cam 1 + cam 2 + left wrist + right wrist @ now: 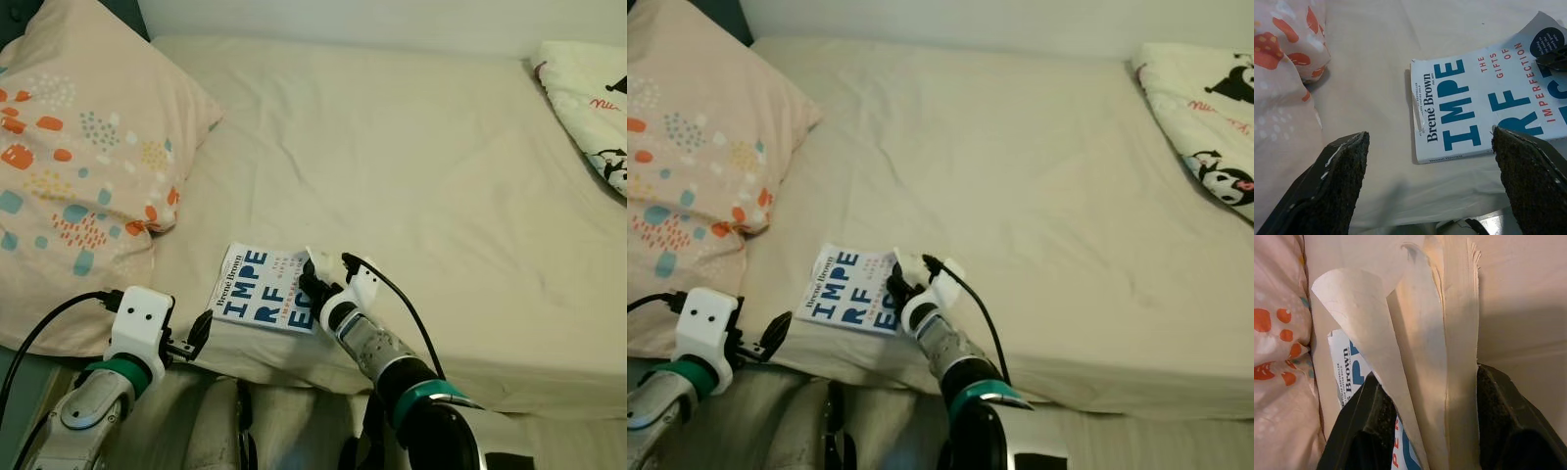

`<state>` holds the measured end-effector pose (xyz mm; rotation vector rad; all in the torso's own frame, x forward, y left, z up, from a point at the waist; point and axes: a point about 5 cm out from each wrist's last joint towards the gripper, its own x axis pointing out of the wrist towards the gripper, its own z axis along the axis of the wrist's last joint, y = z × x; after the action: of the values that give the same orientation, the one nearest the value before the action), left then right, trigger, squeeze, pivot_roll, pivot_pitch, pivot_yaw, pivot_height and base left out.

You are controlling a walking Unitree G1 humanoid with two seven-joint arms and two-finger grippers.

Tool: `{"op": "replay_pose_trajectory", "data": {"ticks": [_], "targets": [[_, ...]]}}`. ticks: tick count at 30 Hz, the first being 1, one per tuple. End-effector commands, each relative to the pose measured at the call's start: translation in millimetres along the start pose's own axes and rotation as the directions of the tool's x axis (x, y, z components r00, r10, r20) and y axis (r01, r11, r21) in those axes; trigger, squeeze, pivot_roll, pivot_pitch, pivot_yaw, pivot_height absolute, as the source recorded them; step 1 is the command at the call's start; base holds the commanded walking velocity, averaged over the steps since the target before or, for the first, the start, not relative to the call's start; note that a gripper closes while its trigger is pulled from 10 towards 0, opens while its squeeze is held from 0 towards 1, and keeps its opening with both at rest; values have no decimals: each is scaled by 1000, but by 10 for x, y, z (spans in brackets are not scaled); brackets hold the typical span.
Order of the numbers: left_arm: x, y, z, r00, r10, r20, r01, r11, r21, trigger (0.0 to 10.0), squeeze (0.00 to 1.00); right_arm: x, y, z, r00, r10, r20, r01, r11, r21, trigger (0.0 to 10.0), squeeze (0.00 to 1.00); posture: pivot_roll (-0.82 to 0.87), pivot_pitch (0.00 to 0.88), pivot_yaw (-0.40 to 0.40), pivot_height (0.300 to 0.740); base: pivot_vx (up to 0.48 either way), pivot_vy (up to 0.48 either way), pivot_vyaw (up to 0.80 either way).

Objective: Clean up the room

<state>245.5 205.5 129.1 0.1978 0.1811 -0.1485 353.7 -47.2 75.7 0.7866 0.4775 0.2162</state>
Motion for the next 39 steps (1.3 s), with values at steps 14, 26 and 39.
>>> {"op": "replay_pose_trajectory", "data": {"ticks": [14,26,39], "targets": [[175,-36,-74,1000,4,-5,-4,1000,-18,10000,0,-9,-85,319,999,-41,17,44,965,-258,10000,0,264,125,-18,602,0,0,0],[252,-72,-154,1000,13,1,-13,999,-39,10000,0,-112,-382,537,992,-118,52,128,883,-452,10000,0,228,54,-30,602,0,0,0],[476,-282,-169,1000,5,29,-5,1000,4,10000,0,-475,-804,737,935,-46,352,220,853,-473,10000,0,132,2,8,602,0,0,0]]}}
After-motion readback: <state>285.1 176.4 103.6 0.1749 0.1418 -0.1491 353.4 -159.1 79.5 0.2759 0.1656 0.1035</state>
